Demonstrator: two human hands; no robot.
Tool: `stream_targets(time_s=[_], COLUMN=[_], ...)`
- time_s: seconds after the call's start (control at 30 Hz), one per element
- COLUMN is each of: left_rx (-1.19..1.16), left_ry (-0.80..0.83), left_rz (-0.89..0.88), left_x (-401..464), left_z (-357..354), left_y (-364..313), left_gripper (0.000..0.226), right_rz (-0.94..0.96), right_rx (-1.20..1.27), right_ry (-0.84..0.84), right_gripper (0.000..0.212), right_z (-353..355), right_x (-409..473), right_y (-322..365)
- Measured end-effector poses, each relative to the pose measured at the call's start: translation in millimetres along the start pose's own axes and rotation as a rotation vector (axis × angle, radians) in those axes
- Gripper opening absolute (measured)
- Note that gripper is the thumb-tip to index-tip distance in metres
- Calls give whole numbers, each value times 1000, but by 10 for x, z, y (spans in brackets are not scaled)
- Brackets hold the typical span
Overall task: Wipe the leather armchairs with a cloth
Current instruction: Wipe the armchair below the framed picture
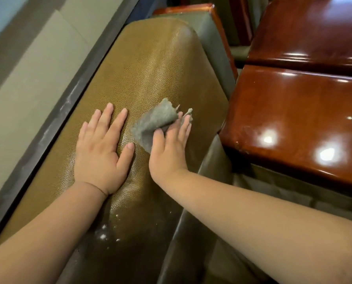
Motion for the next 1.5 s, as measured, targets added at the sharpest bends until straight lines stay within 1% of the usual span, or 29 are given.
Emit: stream_targets(time_s=[0.07,0.1,0.13,0.2,0.23,0.27,0.33,0.4,0.5,0.57,0.63,0.67,0.7,0.73,0.83,0.87,0.93,0.97,1.0,1.03,1.1,1.13,1.17,1.2,1.3,1.37,1.43,1.47,1.5], left_rx=[1,5,8,10,7,8,10,5,5,10,17,15,12,11,-4,-10,-8,-3,3,8,9,6,4,5,-4,-3,1,3,7], left_ry=[4,7,9,18,20,15,9,7,4,6,5,3,-3,-8,-10,-10,-13,-14,-15,-15,-13,-15,-24,-30,-26,-21,-21,-23,-28], left_rz=[7,10,14,19,20,20,15,14,17,21,19,16,13,12,11,14,13,13,17,21,24,23,19,17,19,21,18,18,21], left_x=[10,16,18,3,-7,-4,4,2,21,18,-2,-9,-3,1,8,8,9,3,0,-1,-13,-18,-10,-7,-3,4,-1,-11,-16], left_z=[20,31,37,25,19,19,8,10,33,38,30,23,18,13,13,26,38,42,45,45,37,35,35,32,18,23,26,21,13], left_y=[-5,-11,-15,-17,-19,-20,-9,-9,-21,-18,-20,-25,-24,-19,-12,-14,-34,-43,-44,-41,-36,-33,-31,-26,-4,-2,-3,-1,4], left_gripper=[72,72,72,72,72,72,71,71,72,72,72,72,72,72,73,73,72,72,71,71,71,71,71,71,72,72,71,70,70], right_rz=[76,20,-111,-489,-575,-548,-367,-255,-164,-204,-391,-461,-467,-402,48,161,287,291,227,61,-388,-540,-589,-545,-71,148,208,151,-4], right_rx=[-92,-114,-124,-53,17,74,117,25,-24,-97,-136,-140,-125,-104,-5,-6,-104,-164,-207,-192,-80,-37,-7,19,86,85,17,-24,-35], right_ry=[-1,6,22,26,14,-2,-16,-24,-80,-25,44,66,73,75,22,26,45,52,56,68,74,66,58,61,72,115,147,149,132], right_gripper=[72,70,67,62,60,61,67,66,55,55,59,62,66,71,71,71,68,66,65,65,66,68,71,74,77,70,65,64,65], right_z=[105,174,254,423,465,454,302,160,184,281,328,309,252,143,-133,-172,-119,-72,-14,42,98,79,20,-65,-274,-299,-263,-235,-182], right_x=[21,59,72,14,1,56,224,321,227,98,14,-13,-28,-65,-423,-546,-571,-529,-466,-398,-351,-380,-397,-420,-692,-916,-879,-834,-778], right_y=[-254,-499,-776,-1283,-1335,-1212,-738,-405,-476,-799,-1174,-1242,-1163,-963,-57,87,-5,-190,-426,-705,-1205,-1258,-1154,-939,-9,266,89,-124,-395])
Point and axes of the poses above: each hand's wrist, its own x-axis towards the middle knuckle, its own z-axis out of the back of the hand, y = z × x, the point moved 8 cm from there along x, towards the middle knuckle, and after that the axes turned 2 degrees about -x, right-handed, at the moved point
